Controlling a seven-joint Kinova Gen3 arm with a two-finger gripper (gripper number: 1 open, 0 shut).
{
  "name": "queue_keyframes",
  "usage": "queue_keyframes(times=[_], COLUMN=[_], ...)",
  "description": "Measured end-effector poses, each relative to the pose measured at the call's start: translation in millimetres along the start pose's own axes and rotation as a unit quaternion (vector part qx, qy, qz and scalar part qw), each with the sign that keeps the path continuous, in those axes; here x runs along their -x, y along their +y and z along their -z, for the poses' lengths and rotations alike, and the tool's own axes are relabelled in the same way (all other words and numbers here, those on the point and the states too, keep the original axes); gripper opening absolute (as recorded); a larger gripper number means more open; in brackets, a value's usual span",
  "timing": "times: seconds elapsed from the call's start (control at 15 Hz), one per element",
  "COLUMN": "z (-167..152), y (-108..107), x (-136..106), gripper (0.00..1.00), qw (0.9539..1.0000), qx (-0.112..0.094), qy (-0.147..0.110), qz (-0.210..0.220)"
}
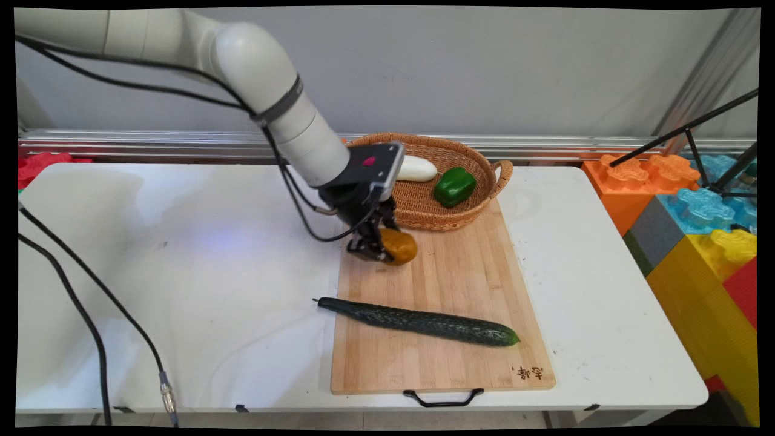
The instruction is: Place the picked object in the vegetable basket
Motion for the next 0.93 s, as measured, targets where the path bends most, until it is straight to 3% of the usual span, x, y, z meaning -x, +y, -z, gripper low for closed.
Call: queue_keyframes(times=[0.2, 0.4, 0.67, 0.87, 0.93], z=[19, 29, 31, 28, 25], y=[-11, -34, -71, -86, -92], x=[-32, -49, -41, -29, -22], gripper=[0.0, 0.0, 0.0, 0.0, 0.0], qw=[0.9983, 0.9927, 0.9782, 0.9673, 0.961], qx=[-0.025, -0.06, -0.112, -0.135, -0.145], qy=[0.011, 0.02, 0.012, 0.003, -0.003], qz=[0.052, 0.103, 0.174, 0.215, 0.236])
